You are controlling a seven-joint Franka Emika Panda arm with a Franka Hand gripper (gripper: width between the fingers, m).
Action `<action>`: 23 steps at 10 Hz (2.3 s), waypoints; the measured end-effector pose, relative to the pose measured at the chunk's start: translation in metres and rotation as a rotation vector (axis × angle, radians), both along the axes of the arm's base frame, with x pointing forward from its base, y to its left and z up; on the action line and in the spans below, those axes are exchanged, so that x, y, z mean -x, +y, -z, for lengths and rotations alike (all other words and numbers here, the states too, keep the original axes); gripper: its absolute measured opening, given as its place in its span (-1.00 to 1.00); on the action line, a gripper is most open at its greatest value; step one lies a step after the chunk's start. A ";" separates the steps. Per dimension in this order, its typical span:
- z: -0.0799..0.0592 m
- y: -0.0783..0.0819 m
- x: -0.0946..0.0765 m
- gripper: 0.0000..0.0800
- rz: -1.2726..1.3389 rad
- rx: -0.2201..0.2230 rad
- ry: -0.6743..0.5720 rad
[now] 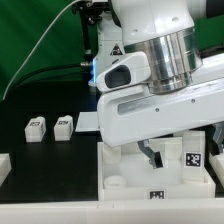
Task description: Assemble one leg
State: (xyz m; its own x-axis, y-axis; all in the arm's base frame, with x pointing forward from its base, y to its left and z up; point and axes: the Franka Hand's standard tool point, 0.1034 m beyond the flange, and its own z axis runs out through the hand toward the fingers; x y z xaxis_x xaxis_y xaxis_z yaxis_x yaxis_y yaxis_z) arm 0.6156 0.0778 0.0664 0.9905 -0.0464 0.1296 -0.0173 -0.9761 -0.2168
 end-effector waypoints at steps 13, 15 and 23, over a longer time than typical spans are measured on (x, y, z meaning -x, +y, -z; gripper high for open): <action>-0.001 0.011 0.000 -0.27 0.306 -0.056 0.052; 0.000 0.019 -0.005 -0.27 0.585 -0.094 0.068; 0.005 0.022 0.000 -0.25 1.438 -0.295 0.280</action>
Offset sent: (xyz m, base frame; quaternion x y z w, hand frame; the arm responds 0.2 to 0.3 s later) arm -0.0126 0.0137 0.0085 0.0059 -0.0200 0.0333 0.9992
